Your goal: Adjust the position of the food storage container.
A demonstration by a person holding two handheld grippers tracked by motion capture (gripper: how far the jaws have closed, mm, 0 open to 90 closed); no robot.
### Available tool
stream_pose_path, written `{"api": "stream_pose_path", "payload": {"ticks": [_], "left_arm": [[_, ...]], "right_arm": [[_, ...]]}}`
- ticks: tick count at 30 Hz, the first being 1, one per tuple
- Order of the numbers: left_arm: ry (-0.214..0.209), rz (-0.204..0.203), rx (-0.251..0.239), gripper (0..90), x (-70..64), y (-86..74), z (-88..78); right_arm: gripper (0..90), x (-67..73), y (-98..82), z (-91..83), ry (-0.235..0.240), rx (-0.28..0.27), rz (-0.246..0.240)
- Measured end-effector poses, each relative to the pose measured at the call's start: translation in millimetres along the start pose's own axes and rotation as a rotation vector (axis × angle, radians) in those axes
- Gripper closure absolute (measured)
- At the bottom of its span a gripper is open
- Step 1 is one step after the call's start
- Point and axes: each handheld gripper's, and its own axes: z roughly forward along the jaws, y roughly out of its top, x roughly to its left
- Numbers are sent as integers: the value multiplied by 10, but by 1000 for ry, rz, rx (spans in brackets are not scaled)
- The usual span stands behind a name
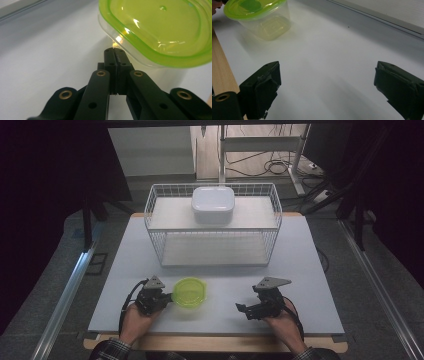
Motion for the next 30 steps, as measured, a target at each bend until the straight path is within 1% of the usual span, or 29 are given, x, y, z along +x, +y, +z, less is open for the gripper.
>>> {"api": "stream_pose_path", "payload": {"ticks": [4, 9, 14, 16, 20, 25, 28, 29, 30], "left_arm": [[-17, 41, 3, 900, -111, 48, 63], [-32, 78, 0, 900, -239, 106, 148], [-44, 105, 0, 899, -346, 156, 222], [-53, 107, -3, 898, -382, 173, 242], [-71, 125, -7, 897, -479, 209, 300], [-84, 152, 9, 892, -588, 244, 374], [-82, 154, 11, 872, -590, 244, 373], [-78, 146, 2, 861, -581, 242, 359], [-76, 144, -1, 832, -569, 241, 345]], "right_arm": [[76, 0, -1, 6, -1, 6, -8], [76, 3, -2, 8, -2, 10, -7], [81, 6, -4, 15, 0, 14, -7], [81, 8, -4, 19, 1, 16, -9], [81, 13, -5, 25, 4, 20, -11], [81, 11, -6, 25, 4, 24, -11], [81, 11, -7, 24, 5, 25, -10], [81, 11, -7, 24, 5, 25, -10], [81, 9, -7, 23, 6, 25, -10]]}}
